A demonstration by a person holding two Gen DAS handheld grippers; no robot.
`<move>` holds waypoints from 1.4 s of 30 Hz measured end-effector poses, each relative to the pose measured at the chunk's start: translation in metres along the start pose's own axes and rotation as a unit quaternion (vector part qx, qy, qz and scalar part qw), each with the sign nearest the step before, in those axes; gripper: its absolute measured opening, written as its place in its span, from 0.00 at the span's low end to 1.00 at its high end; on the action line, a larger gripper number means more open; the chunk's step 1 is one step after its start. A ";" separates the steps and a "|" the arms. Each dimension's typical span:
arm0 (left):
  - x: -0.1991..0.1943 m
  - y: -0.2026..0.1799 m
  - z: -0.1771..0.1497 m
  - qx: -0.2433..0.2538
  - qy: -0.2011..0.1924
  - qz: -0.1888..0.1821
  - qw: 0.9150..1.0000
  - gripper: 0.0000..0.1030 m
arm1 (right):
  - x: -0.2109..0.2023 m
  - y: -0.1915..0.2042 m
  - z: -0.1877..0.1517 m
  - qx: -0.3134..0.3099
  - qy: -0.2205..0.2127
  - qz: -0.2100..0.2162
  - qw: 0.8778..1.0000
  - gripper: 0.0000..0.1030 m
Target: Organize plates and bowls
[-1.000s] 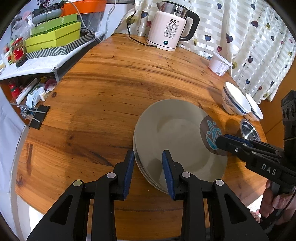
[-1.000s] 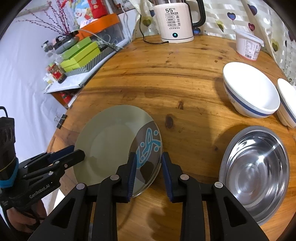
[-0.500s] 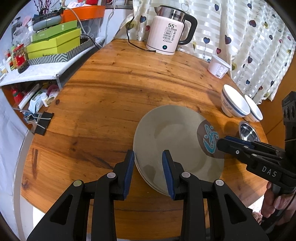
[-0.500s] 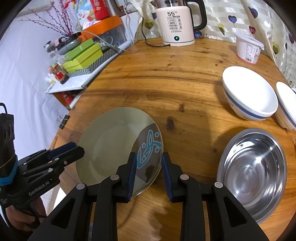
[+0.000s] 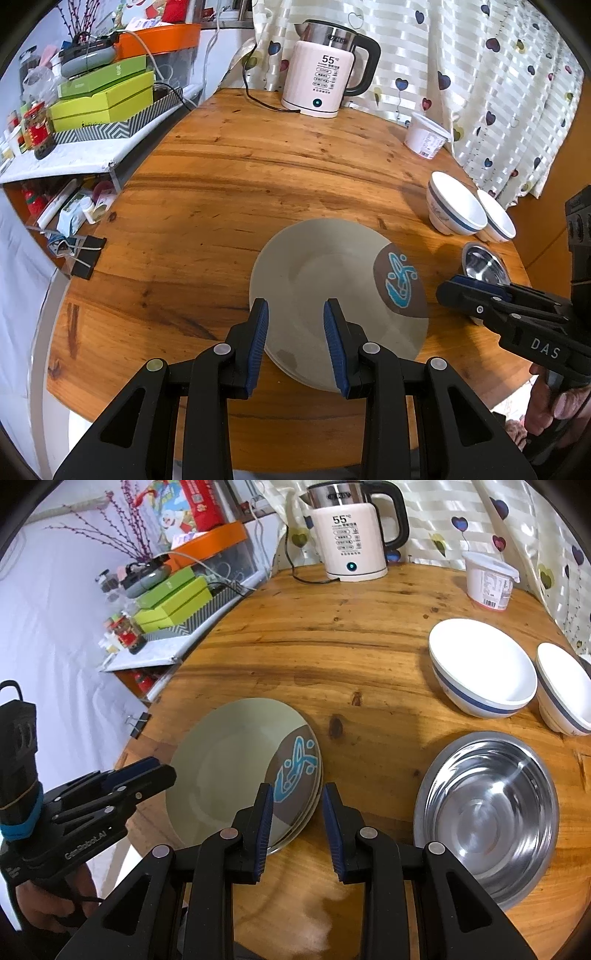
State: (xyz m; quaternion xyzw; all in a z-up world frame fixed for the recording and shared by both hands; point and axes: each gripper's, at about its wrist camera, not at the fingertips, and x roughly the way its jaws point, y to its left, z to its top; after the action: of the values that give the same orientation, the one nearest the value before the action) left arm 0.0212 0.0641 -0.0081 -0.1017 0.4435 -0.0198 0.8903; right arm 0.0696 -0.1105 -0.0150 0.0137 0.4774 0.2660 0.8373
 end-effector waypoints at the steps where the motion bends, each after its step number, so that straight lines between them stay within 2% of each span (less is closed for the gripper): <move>1: -0.001 -0.001 0.000 0.001 0.000 0.000 1.000 0.31 | -0.001 0.001 0.000 -0.002 -0.001 0.002 1.000 0.27; 5: -0.002 -0.005 0.000 0.004 -0.001 -0.002 1.000 0.31 | -0.005 0.003 -0.002 -0.012 -0.003 0.009 1.000 0.30; 12: -0.001 -0.016 0.001 0.013 0.000 -0.006 1.000 0.31 | -0.012 0.004 -0.005 -0.030 -0.016 0.016 0.999 0.44; 21: 0.001 -0.030 0.004 0.025 0.004 -0.013 1.000 0.31 | -0.024 -0.011 -0.010 -0.018 -0.027 0.027 0.999 0.44; 42: 0.017 -0.098 0.024 0.089 0.014 -0.052 0.995 0.31 | -0.069 -0.089 -0.021 0.067 -0.062 -0.015 0.996 0.44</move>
State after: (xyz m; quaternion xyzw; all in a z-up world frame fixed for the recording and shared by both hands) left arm 0.0559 -0.0298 0.0117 -0.0449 0.4464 -0.1069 0.8873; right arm 0.0638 -0.2235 0.0036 0.0789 0.4416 0.2191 0.8664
